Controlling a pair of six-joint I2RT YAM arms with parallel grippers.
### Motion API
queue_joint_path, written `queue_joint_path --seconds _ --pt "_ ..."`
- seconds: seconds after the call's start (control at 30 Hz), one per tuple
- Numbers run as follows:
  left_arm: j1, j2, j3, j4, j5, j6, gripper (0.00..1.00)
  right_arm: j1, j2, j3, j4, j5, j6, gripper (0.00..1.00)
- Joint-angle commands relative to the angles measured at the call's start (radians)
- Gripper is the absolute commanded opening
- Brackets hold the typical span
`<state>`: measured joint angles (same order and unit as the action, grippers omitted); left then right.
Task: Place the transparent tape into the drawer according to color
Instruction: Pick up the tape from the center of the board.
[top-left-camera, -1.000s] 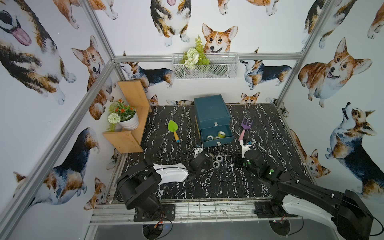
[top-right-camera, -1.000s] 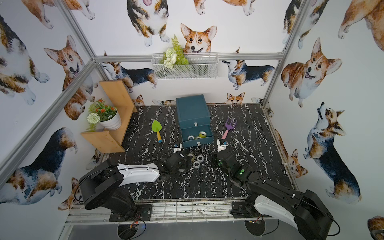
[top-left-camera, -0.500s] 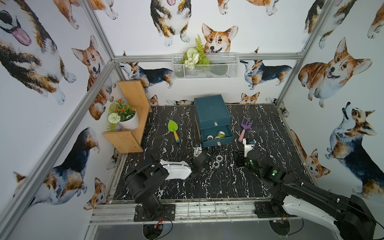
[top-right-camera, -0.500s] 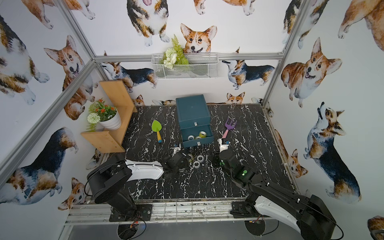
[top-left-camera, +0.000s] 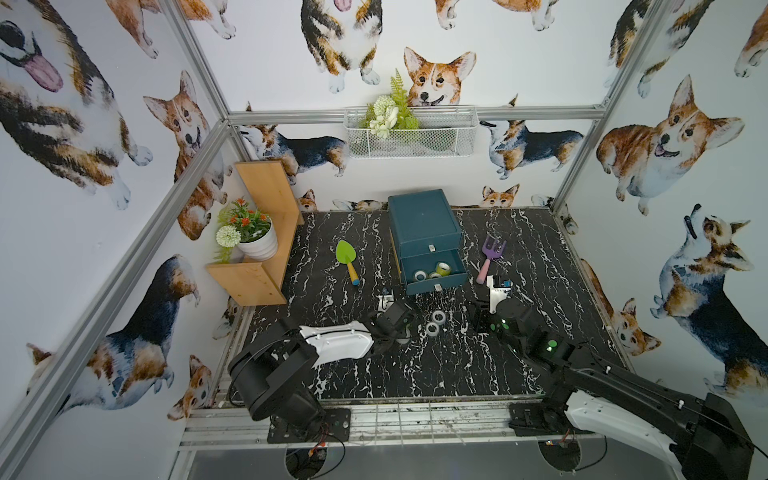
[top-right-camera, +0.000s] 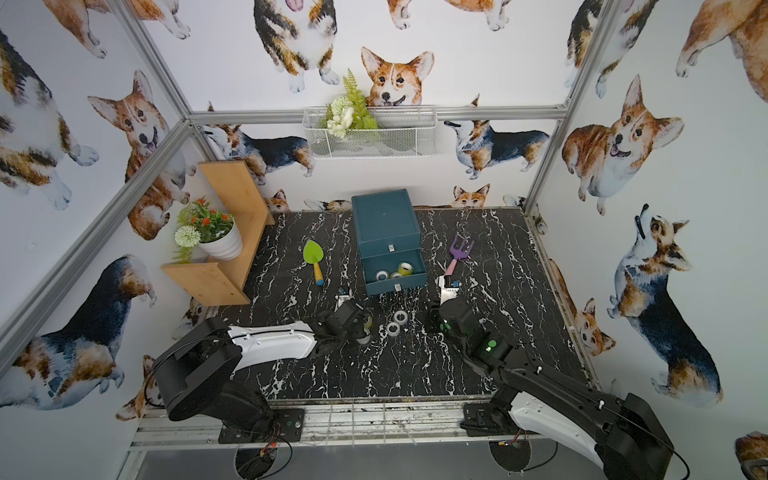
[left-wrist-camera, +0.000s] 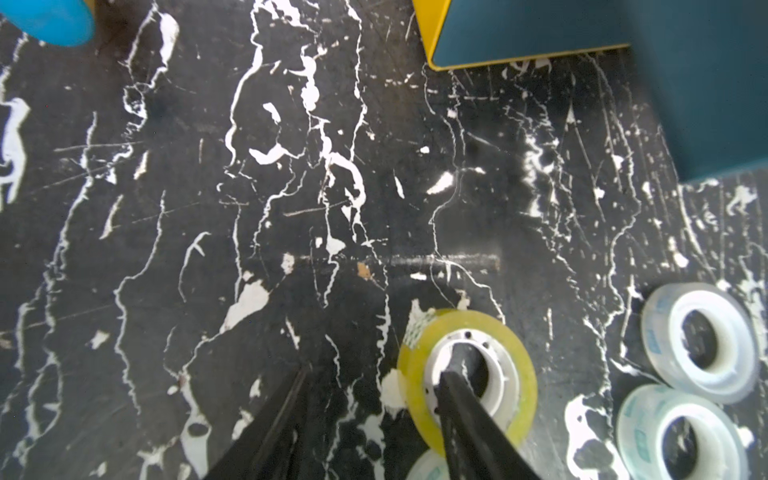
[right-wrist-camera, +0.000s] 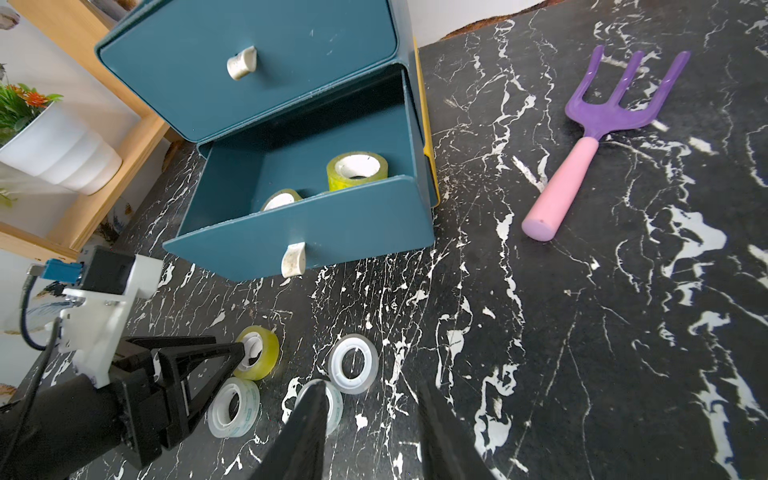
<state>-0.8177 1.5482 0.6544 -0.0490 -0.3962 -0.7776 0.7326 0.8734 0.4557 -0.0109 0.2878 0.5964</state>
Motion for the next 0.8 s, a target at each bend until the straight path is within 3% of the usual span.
queue_joint_path --seconds 0.0,0.23,0.77 --pt "0.008 0.023 0.017 -0.047 0.04 0.03 0.57 0.003 -0.008 0.005 -0.003 0.019 0.005 0.42" --pt "0.013 0.068 0.036 -0.09 0.042 0.037 0.4 0.002 -0.02 0.009 -0.014 0.027 0.002 0.42" --pt "0.033 -0.059 0.024 -0.177 0.011 0.068 0.06 0.002 -0.017 0.024 -0.017 0.037 -0.001 0.43"
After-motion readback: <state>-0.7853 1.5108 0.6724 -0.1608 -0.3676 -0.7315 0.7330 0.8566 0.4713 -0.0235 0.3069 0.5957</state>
